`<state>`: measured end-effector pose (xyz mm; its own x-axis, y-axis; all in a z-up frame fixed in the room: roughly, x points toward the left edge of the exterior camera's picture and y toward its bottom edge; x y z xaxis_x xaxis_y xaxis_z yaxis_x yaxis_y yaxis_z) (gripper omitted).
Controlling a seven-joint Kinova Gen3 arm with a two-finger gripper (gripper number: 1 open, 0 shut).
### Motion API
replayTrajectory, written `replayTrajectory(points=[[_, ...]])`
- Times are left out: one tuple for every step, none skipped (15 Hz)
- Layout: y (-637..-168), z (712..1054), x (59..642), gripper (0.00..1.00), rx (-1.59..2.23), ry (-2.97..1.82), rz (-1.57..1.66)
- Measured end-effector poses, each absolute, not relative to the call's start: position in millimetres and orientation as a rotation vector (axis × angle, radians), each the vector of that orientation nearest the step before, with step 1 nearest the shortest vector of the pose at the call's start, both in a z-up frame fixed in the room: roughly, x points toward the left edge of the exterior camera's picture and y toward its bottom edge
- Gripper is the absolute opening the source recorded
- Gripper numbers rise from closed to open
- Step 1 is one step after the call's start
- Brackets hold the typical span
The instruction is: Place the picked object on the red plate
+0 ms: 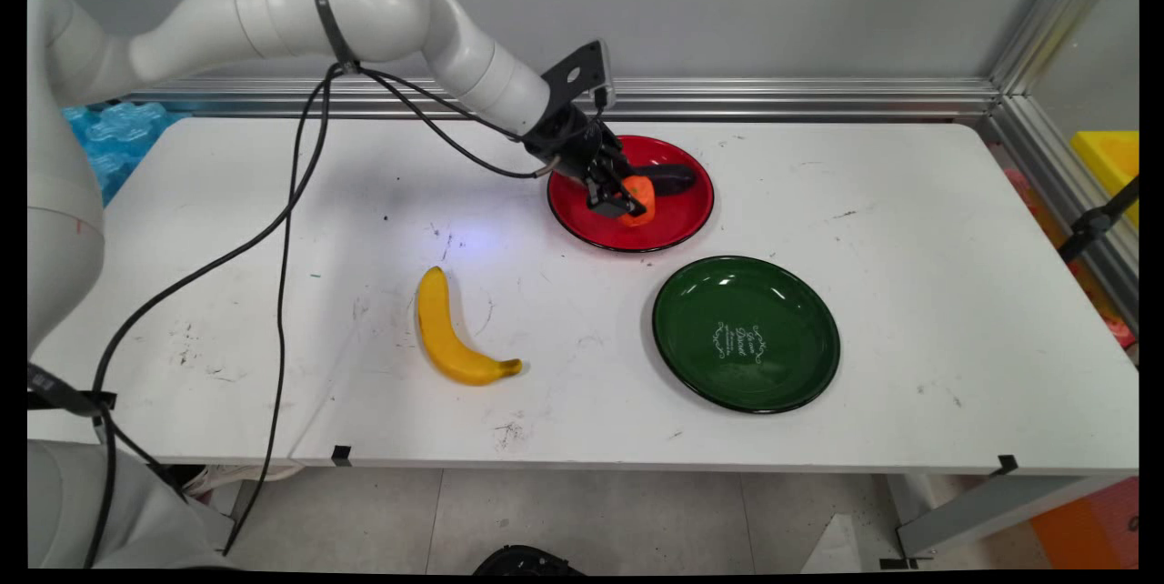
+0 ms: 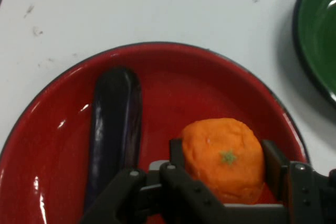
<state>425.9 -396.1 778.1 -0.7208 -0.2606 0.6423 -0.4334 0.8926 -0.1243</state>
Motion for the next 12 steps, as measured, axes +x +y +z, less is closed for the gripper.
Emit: replayTrajectory(points=[[-399.0, 773.9, 426.4, 0.0, 0.498, -2.41, 0.351], [-400.9, 771.1, 426.7, 0.0, 0.5, -2.41, 0.35], [-403.5, 767.3, 427.2, 0.0, 0.502, -2.409, 0.349], [-406.2, 763.5, 427.7, 0.0, 0.503, -2.408, 0.348], [-408.5, 760.0, 428.1, 0.0, 0.504, -2.408, 0.344], [-410.0, 757.3, 428.4, 0.0, 0.504, -2.408, 0.341], [-410.7, 755.7, 428.5, 0.0, 0.504, -2.409, 0.338], [-411.4, 753.8, 428.7, 0.0, 0.505, -2.409, 0.332], [-411.7, 752.8, 428.8, 1.0, 0.506, -2.408, 0.329], [-411.9, 751.9, 428.8, 1.0, 0.507, -2.407, 0.324], [-412.3, 751.1, 428.6, 1.0, 0.509, -2.405, 0.319], [-412.5, 751.4, 428.4, 1.0, 0.511, -2.401, 0.315]])
